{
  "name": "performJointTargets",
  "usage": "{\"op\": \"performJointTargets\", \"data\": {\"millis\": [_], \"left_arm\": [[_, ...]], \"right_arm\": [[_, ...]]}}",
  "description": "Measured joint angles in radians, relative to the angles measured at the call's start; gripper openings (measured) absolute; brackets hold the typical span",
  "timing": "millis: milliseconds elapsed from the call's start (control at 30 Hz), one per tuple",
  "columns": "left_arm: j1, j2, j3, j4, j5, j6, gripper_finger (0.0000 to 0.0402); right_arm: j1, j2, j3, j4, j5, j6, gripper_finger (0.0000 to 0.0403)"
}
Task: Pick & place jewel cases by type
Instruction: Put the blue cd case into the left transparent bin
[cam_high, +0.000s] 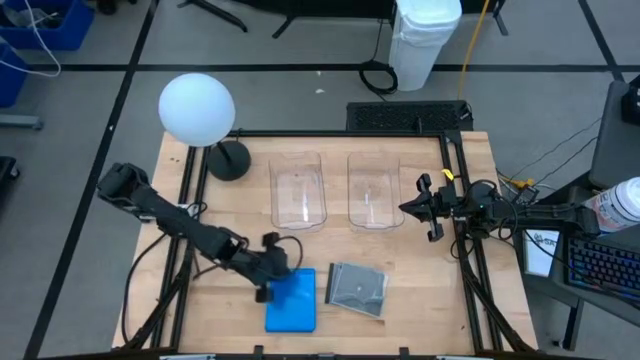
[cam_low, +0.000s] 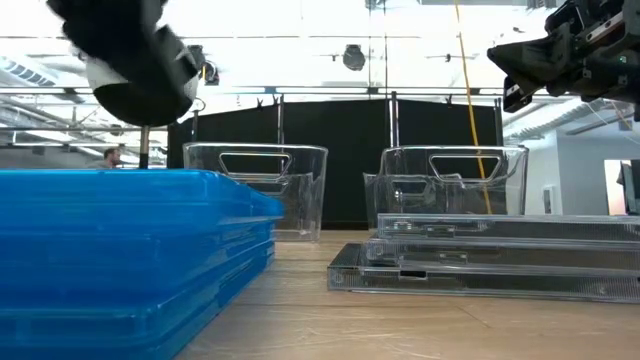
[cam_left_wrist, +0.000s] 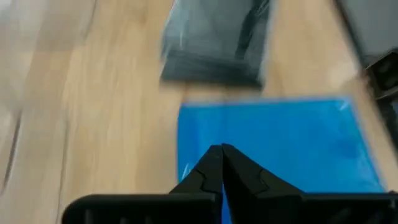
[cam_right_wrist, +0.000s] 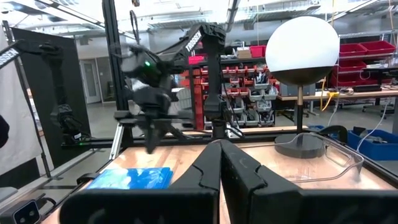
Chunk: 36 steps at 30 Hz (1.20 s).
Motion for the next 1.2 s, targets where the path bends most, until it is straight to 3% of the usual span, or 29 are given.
{"op": "performJointTargets", "data": {"millis": [300,500,800,1200], "left_arm": [[0.045,0.263,0.275,-0.037,0.055,0.212,0.0003],[0.064,0.383,0.389,-0.109,0.070,0.295,0.0003],[0.103,0.472,0.439,-0.161,0.107,0.284,0.0004],[0.111,0.472,0.448,-0.323,0.081,0.176,0.0006]], "right_arm": [[0.000,0.000,0.000,0.000,0.001,0.000,0.0000],[0.000,0.000,0.000,0.000,0.003,-0.001,0.0000],[0.000,0.000,0.000,0.001,0.003,-0.002,0.0000],[0.000,0.000,0.000,0.001,0.001,-0.003,0.0000]]}}
